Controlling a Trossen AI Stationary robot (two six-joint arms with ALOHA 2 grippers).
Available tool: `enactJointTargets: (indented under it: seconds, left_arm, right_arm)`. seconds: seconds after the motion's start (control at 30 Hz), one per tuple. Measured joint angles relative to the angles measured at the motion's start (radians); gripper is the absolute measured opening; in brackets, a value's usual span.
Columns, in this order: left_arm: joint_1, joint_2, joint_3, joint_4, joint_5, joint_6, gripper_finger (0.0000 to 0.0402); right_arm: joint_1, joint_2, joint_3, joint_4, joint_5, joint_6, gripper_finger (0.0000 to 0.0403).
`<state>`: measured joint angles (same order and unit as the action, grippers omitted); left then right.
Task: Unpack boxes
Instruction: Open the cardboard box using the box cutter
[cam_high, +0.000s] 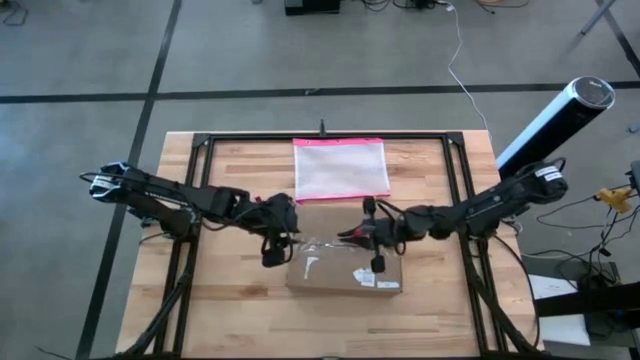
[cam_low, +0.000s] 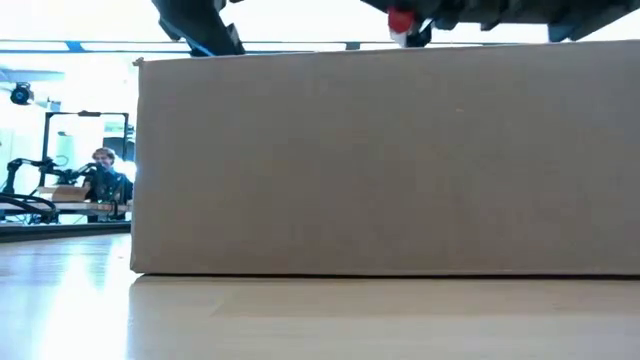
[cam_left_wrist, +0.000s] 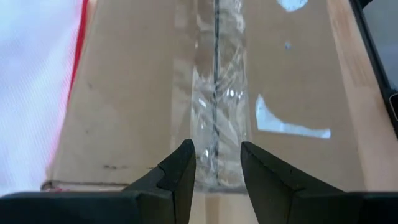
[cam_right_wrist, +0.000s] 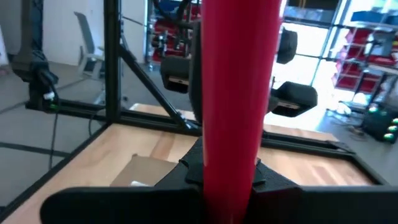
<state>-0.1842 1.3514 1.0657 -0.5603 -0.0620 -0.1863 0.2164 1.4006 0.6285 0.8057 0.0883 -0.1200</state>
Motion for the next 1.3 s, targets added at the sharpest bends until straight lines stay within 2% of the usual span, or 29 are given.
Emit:
enactJointTargets:
  seconds: [0.33, 0.87, 1.3]
  left_arm:
    - [0.001, 0.056, -0.049, 0.042, 0.001, 0.036, 0.0117]
    - [0.001, 0.087, -0.061, 0.054, 0.003, 0.055, 0.0117]
    - [0.001, 0.087, -0.063, 0.054, 0.004, 0.055, 0.0117]
  right_arm:
    - [-0.054, 0.118, 0.054, 0.022, -0.121, 0.032, 0.0005]
    - [-0.067, 0.249, 0.104, 0.022, -0.142, 0.044, 0.0005]
    - [-0.080, 0.264, 0.104, 0.011, -0.142, 0.049, 0.0005]
